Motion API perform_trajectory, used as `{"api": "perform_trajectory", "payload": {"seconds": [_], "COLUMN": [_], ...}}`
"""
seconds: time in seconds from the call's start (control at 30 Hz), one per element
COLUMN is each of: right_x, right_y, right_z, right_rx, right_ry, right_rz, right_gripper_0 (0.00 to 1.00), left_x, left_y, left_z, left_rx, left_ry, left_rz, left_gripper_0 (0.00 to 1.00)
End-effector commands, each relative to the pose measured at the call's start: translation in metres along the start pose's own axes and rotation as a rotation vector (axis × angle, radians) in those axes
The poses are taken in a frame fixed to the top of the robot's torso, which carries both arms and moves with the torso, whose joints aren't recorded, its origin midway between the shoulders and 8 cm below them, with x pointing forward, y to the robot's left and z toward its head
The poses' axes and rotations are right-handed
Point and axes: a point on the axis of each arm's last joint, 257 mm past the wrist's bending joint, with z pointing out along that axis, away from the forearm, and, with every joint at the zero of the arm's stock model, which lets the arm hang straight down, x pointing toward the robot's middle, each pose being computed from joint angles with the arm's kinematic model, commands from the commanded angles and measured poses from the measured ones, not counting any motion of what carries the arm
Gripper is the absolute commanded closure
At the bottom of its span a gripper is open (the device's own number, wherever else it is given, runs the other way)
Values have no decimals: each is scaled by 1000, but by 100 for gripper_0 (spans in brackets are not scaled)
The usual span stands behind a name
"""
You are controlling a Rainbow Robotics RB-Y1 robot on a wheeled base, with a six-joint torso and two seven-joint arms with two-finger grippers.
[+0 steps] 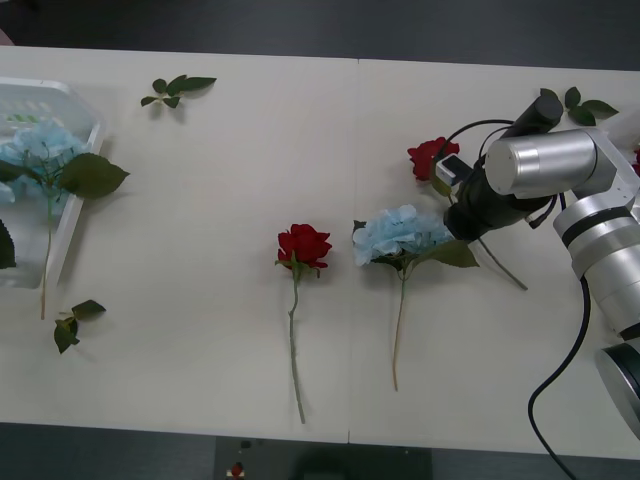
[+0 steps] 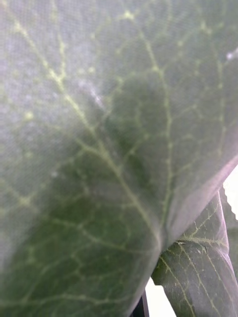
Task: Put the red flowers into the right box and the blue flowers into the left box
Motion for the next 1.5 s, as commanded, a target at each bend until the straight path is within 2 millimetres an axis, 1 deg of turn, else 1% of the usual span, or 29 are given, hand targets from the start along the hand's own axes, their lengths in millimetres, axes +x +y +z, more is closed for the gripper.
{"api": "perform_trajectory", "payload": {"seconds": [0.03, 0.1, 0.17, 0.23, 0.27, 0.3, 0.37, 0.4, 0.47, 0.53, 0.6, 0.63, 0.67, 0.77, 0.87, 0.9, 0.97, 1.03, 1.07, 1.13, 1.17, 1.2, 1.27, 1.3, 1.33, 1.4, 1.47, 1.5], "right_x": [-38, -41, -47, -51, -51, -52, -55, -56, -56, -55, -50, -44, -42, -18, 8, 21, 40, 66, 73, 100, 105, 118, 131, 141, 144, 157, 170, 173], "right_y": [5, 2, -7, -14, -21, -26, -37, -40, -52, -66, -76, -86, -90, -117, -141, -152, -168, -190, -194, -213, -216, -223, -230, -235, -237, -244, -253, -255], "right_z": [-16, -19, -30, -41, -51, -59, -78, -84, -104, -129, -144, -161, -166, -197, -218, -226, -237, -248, -249, -255, -256, -257, -259, -259, -259, -258, -257, -256], "right_rx": [-6, -7, -2, 4, 11, 16, 24, 25, 26, 21, 13, 6, 1, -34, -24, -13, 14, 63, 74, 125, 135, 155, 178, 197, 203, 230, 264, 272], "right_ry": [-73, -84, -105, -117, -121, -127, -141, -147, -160, -183, -194, -205, -210, -226, -214, -203, -187, -164, -157, -136, -134, -125, -118, -111, -111, -109, -112, -117], "right_rz": [8, 19, 33, 36, 36, 39, 45, 52, 74, 118, 156, 193, 210, 311, 383, 431, 493, 581, 604, 696, 719, 774, 828, 859, 874, 915, 959, 969], "right_gripper_0": [100, 100, 100, 100, 100, 100, 100, 100, 100, 100, 100, 100, 100, 100, 100, 100, 100, 100, 100, 100, 100, 100, 100, 100, 100, 100, 100, 100], "left_x": [-9, -8, -9, -11, -11, -13, -17, -19, -26, -35, -42, -47, -50, -60, -68, -70, -69, -68, -68, -67, -67, -64, -58, -52, -49, -40, -31, -29], "left_y": [17, 19, 22, 22, 24, 23, 19, 18, 12, 2, -4, -11, -14, -36, -62, -75, -96, -124, -131, -157, -164, -178, -193, -204, -210, -229, -255, -262], "left_z": [5, 8, 10, 9, 9, 8, 6, 5, -3, -18, -31, -44, -51, -83, -104, -114, -122, -130, -132, -138, -139, -140, -140, -138, -137, -136, -136, -136], "left_rx": [-10, -10, -14, -15, -16, -13, 10, 17, 43, 85, 117, 151, 165, 255, 328, 357, 399, 443, 453, 487, 497, 511, 513, 511, 509, 516, 541, 548], "left_ry": [-22, -23, -30, -34, -36, -41, -52, -56, -74, -94, -108, -121, -130, -170, -206, -221, -230, -247, -250, -267, -271, -274, -278, -275, -276, -272, -260, -258], "left_rz": [7, 4, 7, 11, 13, 16, 13, 14, 17, 21, 19, 15, 15, 19, 45, 62, 87, 107, 105, 93, 88, 80, 84, 89, 93, 96, 94, 95], "left_gripper_0": [100, 92, 71, 59, 49, 44, 37, 36, 32, 31, 31, 31, 30, 28, 24, 23, 22, 20, 20, 17, 16, 14, 13, 13, 13, 13, 13, 13]}}
